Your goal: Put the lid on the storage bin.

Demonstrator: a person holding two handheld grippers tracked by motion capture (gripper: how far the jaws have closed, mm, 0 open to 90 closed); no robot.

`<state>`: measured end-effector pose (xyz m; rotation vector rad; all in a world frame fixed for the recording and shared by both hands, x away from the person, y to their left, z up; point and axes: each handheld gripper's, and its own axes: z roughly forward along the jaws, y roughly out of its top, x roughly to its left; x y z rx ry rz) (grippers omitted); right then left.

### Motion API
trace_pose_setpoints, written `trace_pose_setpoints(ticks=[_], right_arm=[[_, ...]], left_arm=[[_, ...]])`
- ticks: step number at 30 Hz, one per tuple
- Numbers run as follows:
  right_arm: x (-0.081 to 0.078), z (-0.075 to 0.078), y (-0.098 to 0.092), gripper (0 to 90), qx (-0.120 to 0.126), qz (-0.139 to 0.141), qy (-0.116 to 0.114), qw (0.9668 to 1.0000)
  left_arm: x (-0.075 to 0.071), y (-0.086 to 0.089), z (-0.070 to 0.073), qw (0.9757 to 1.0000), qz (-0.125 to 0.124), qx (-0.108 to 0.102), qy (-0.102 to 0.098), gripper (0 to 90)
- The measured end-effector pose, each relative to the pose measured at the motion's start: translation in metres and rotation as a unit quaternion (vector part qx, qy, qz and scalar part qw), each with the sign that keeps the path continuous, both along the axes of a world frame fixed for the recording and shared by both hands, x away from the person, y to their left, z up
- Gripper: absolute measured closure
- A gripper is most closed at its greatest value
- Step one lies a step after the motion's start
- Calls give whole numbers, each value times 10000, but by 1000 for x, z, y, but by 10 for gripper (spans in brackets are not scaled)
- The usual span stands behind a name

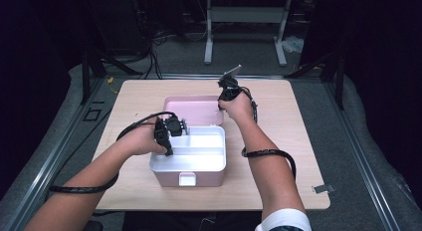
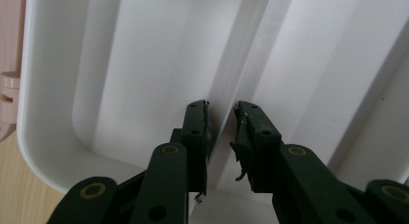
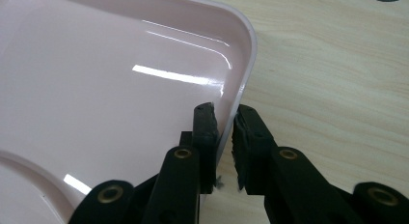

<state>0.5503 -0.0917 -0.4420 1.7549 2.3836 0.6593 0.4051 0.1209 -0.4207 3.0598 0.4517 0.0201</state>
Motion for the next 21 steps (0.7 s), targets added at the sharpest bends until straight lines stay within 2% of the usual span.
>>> trace_pose_setpoints(ticks=[5,6,7,8,10,13,16,18,21], right_arm=[[-3,6,0,805,-7,15,-152,9999],[-4,6,2,805,-161,-66,-293,9994],[-5,8,2,807,-171,-54,-345,9992],[-5,11,1,808,-40,35,-302,9995],[-8,16,0,810,-22,52,-380,9993],[-12,22,0,813,-31,75,-555,9984],[-16,29,0,817,-42,72,-708,9975],[-19,33,-1,822,-45,51,-814,9967],[-23,39,-1,826,1,38,-907,9959]], left_arm=[[0,4,0,9999,33,-153,-17,731],[-1,5,0,9998,60,-203,-37,730],[0,7,0,9997,53,-228,-38,729],[-1,8,0,9996,64,-280,-38,729],[-1,9,0,9994,114,-338,-50,726],[-3,10,0,9992,119,-369,4,667],[-3,11,0,9990,157,-428,3,654],[-3,13,0,9984,200,-532,35,621],[-2,17,1,9981,317,-529,-19,550]])
